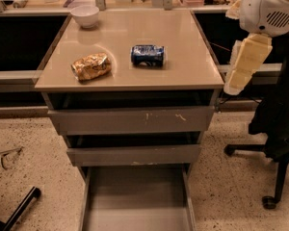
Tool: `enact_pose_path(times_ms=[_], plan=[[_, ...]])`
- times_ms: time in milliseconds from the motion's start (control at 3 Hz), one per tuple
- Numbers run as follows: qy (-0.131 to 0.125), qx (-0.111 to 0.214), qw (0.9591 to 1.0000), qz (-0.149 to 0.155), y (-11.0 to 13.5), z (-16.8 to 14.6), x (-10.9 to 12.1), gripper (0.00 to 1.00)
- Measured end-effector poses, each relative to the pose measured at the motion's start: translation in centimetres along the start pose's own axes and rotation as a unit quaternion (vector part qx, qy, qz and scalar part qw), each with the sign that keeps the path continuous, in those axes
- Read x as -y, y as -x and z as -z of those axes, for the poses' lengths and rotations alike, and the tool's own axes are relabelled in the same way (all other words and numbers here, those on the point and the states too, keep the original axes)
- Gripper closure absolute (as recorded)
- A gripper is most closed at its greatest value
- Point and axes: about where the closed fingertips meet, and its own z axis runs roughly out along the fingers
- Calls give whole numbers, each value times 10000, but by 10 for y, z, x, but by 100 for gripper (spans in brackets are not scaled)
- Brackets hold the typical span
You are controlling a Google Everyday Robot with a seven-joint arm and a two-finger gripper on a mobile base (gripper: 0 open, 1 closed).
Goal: Place pepsi can into bottom drawer
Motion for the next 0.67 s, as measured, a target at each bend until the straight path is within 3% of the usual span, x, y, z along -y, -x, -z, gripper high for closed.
enact_pose_path(times_ms=[333,667], plan=[[-54,38,9999,102,6,-5,3,0],[-198,337,9980,490,39,-32,32,0]])
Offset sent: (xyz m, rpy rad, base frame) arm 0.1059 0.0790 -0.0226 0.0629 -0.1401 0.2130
